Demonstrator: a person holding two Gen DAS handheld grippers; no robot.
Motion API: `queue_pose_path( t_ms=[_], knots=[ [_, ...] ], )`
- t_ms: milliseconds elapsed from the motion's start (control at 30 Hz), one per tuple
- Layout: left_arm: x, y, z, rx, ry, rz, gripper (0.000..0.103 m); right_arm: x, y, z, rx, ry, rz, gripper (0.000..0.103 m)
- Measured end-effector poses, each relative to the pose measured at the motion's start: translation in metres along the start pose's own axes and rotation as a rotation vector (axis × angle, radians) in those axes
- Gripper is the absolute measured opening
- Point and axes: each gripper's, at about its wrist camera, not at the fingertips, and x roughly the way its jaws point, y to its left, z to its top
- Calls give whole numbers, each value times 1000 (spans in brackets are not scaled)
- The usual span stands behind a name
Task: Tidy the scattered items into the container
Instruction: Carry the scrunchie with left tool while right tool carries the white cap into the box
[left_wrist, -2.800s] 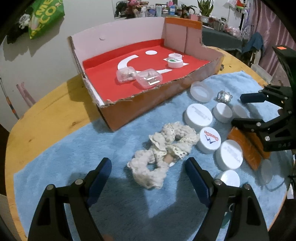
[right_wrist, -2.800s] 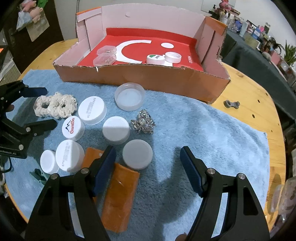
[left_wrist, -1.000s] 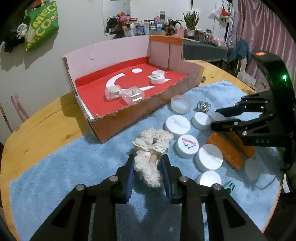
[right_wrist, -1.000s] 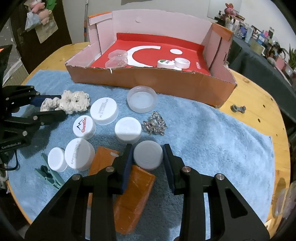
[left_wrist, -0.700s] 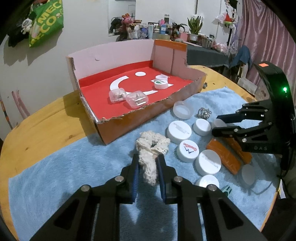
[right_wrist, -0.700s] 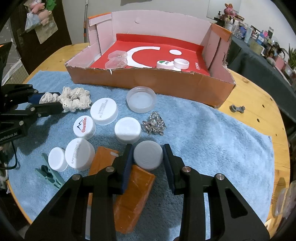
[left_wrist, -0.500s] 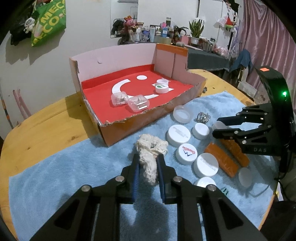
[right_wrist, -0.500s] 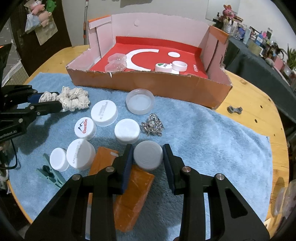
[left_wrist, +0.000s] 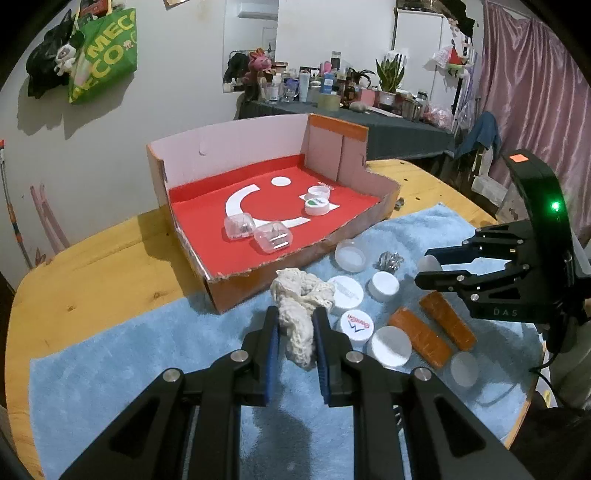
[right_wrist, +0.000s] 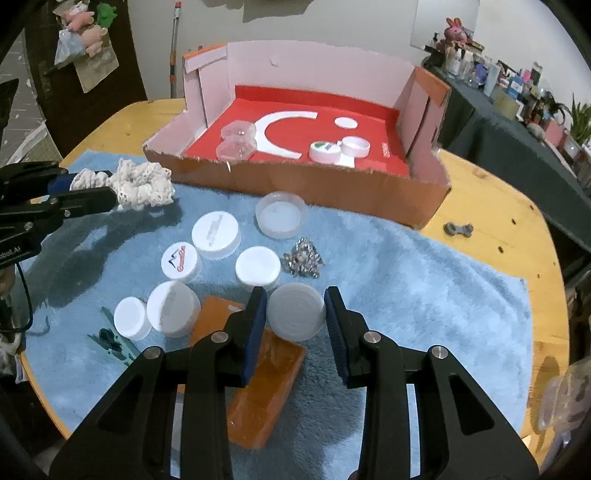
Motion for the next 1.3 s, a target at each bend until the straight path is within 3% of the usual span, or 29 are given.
queue_pose_path(
  t_ms=[700, 1300],
  knots=[
    [-7, -1, 52, -1, -66, -4, 19, -28, -12, 46, -47, -54, -20, 31],
    [28, 9, 95, -19, -57, 37, 19, -4, -35, 95, -64, -27, -30, 31]
  ],
)
